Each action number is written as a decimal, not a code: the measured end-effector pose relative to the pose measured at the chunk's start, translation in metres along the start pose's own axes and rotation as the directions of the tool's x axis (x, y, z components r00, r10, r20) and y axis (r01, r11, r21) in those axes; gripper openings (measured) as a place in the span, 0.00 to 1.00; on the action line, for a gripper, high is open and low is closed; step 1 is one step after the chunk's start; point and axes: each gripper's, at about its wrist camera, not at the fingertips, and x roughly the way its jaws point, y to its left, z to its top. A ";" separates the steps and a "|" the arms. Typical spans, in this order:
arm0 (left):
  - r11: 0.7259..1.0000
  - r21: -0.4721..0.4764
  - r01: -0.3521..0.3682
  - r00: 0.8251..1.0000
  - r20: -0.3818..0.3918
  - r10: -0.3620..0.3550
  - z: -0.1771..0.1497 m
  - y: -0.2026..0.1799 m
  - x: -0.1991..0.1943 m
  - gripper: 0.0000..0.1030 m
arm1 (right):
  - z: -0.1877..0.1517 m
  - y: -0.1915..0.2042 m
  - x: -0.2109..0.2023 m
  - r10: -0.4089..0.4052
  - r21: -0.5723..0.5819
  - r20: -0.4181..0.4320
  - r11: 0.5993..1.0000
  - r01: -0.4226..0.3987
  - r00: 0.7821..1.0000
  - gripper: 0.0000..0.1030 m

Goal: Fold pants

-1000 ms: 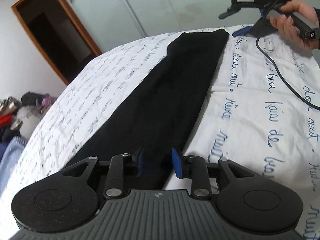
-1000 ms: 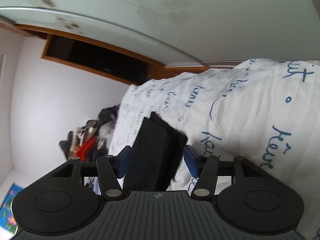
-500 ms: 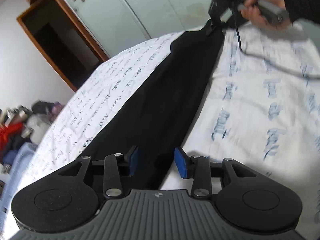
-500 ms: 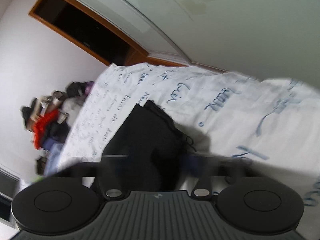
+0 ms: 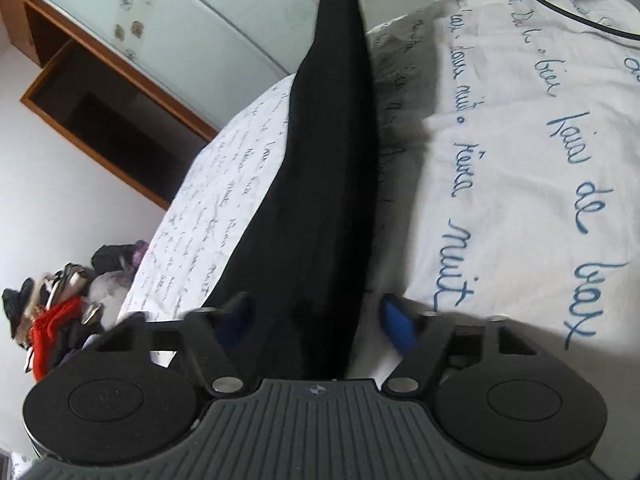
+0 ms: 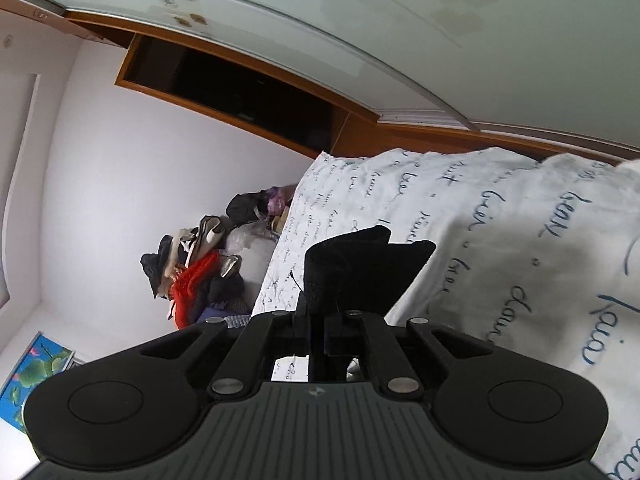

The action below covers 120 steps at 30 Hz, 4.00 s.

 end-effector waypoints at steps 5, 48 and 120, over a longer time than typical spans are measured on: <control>1.000 -0.002 0.010 1.000 -0.028 -0.010 0.003 0.008 0.002 0.34 | 0.008 0.016 -0.010 0.088 0.026 -0.001 0.996 -0.088 0.996 0.05; 0.037 -0.977 -0.208 0.960 -0.197 0.201 -0.177 0.125 -0.088 0.81 | -0.137 0.110 0.204 -0.033 -0.421 -0.639 0.851 -0.314 0.768 0.68; 0.147 -0.959 -0.241 0.964 -0.220 0.149 -0.214 0.098 -0.058 0.99 | -0.153 0.054 0.072 0.087 -0.399 -0.276 0.896 -0.196 0.957 0.99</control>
